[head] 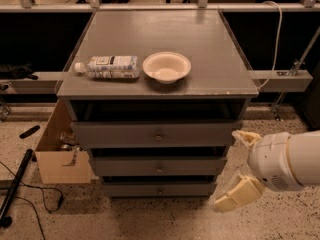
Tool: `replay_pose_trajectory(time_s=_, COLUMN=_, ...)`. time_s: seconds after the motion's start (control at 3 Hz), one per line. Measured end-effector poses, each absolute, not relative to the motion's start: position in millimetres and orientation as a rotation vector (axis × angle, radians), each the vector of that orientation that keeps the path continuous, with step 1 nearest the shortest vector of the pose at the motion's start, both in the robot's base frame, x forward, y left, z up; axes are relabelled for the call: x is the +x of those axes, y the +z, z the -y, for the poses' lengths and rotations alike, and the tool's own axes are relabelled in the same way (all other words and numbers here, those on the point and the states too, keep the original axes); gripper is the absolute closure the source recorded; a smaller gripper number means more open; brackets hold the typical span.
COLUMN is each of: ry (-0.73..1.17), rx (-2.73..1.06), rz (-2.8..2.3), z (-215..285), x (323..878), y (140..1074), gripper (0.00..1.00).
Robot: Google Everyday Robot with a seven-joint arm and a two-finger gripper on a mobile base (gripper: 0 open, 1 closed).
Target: Open bottom drawer
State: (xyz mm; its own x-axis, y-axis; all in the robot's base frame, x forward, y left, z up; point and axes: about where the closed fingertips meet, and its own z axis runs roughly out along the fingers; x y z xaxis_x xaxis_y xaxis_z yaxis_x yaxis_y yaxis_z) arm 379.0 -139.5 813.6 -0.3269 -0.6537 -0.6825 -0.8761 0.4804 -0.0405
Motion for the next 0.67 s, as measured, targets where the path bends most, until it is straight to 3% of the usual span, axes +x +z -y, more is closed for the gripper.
replay_pose_trajectory(time_s=0.67, ry=0.432, rx=-1.237, rz=-2.08, z=138.2, x=374.3, y=807.8, gripper=0.0)
